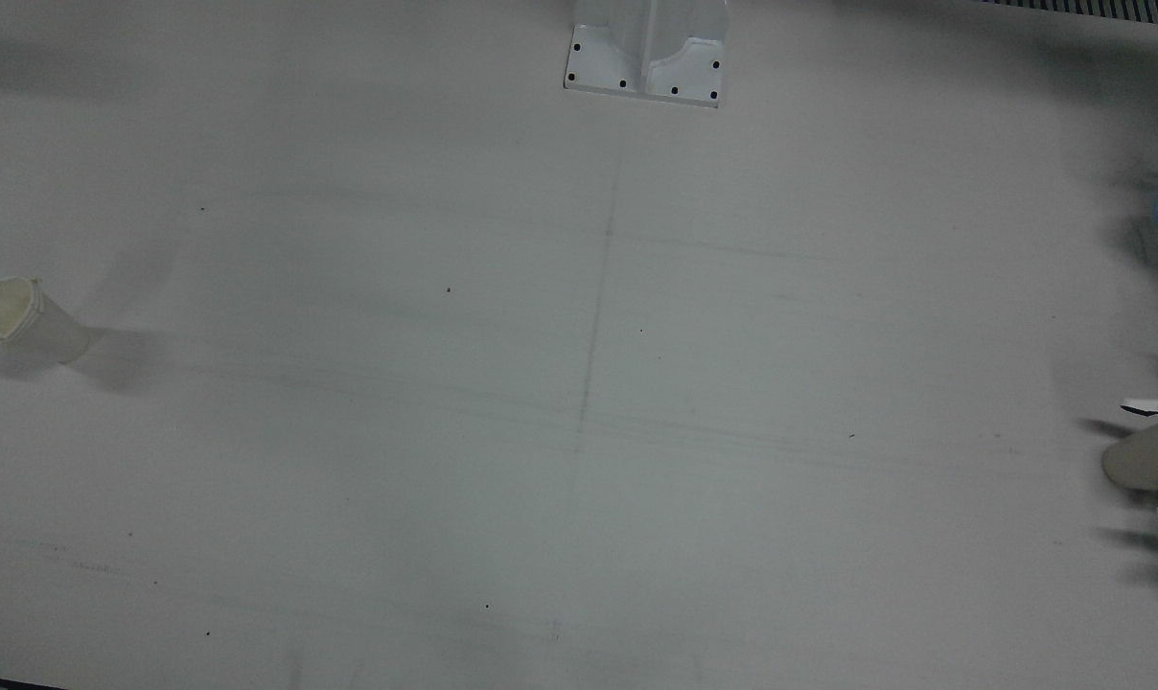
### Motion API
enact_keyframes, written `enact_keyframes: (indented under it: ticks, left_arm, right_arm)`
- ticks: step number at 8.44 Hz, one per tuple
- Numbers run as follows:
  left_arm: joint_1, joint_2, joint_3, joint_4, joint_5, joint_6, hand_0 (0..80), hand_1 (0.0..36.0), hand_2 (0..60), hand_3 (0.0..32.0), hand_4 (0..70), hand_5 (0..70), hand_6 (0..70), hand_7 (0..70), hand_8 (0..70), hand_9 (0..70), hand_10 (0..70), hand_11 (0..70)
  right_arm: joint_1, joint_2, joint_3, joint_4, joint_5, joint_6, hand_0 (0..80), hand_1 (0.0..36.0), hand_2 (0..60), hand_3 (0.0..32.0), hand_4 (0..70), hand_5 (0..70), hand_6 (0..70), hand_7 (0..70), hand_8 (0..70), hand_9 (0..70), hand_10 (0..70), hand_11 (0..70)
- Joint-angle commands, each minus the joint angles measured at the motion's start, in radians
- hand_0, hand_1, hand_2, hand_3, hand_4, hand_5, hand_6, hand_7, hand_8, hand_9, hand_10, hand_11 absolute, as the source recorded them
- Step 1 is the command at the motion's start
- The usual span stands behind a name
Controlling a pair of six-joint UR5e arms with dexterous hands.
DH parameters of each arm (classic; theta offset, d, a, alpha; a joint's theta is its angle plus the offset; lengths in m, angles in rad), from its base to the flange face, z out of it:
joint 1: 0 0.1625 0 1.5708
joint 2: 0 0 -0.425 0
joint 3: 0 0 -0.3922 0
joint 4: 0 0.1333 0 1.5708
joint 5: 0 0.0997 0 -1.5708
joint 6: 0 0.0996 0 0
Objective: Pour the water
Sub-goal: 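Move the right hand toward the white paper cup on the table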
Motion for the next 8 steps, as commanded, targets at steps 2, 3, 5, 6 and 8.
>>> enact_keyframes:
  ticks: [2, 3, 5, 6, 8]
  left_arm:
    - [0.013, -0.007, -0.006, 0.028, -0.001, -0.001, 55.0, 15.1, 9.4, 0.0, 36.2, 70.0, 7.5, 17.3, 3.3, 2.9, 6.8, 11.2]
    - [0.013, -0.007, -0.008, 0.033, -0.001, -0.003, 55.0, 14.5, 8.4, 0.0, 40.4, 70.0, 8.3, 18.5, 3.4, 3.2, 7.0, 11.4]
    - [0.013, -0.007, -0.011, 0.038, -0.001, -0.015, 75.9, 26.0, 13.4, 0.0, 41.1, 70.0, 10.5, 20.9, 4.1, 3.6, 7.5, 13.3]
    - [0.013, -0.007, -0.029, 0.053, -0.001, -0.029, 74.9, 32.0, 37.3, 0.0, 39.8, 70.0, 10.9, 21.4, 4.2, 3.5, 7.4, 13.4]
    - [0.013, -0.004, -0.086, 0.128, -0.001, -0.102, 62.8, 36.0, 60.0, 0.0, 39.8, 70.0, 11.5, 22.2, 4.4, 3.6, 7.5, 14.0]
  right_arm:
    - [0.0, -0.001, 0.001, 0.0, 0.0, 0.0, 46.2, 11.6, 15.4, 0.0, 12.8, 70.0, 10.0, 20.2, 5.0, 8.2, 4.7, 7.6]
    - [0.0, -0.001, 0.001, 0.0, 0.0, 0.0, 46.3, 11.6, 15.4, 0.0, 12.8, 70.0, 9.9, 20.0, 4.8, 7.9, 4.6, 7.6]
    - [0.001, -0.001, 0.001, 0.0, 0.0, 0.002, 46.3, 11.7, 15.6, 0.0, 12.6, 70.0, 9.6, 19.9, 4.7, 8.0, 4.8, 7.8]
    - [0.003, -0.001, 0.001, 0.0, 0.0, 0.005, 46.2, 11.7, 15.4, 0.0, 12.1, 70.0, 9.3, 19.4, 4.7, 7.9, 4.7, 7.7]
    - [0.008, 0.002, 0.001, 0.0, 0.0, 0.017, 46.2, 11.7, 15.1, 0.0, 12.0, 70.0, 9.5, 19.8, 5.0, 8.4, 4.8, 7.8]
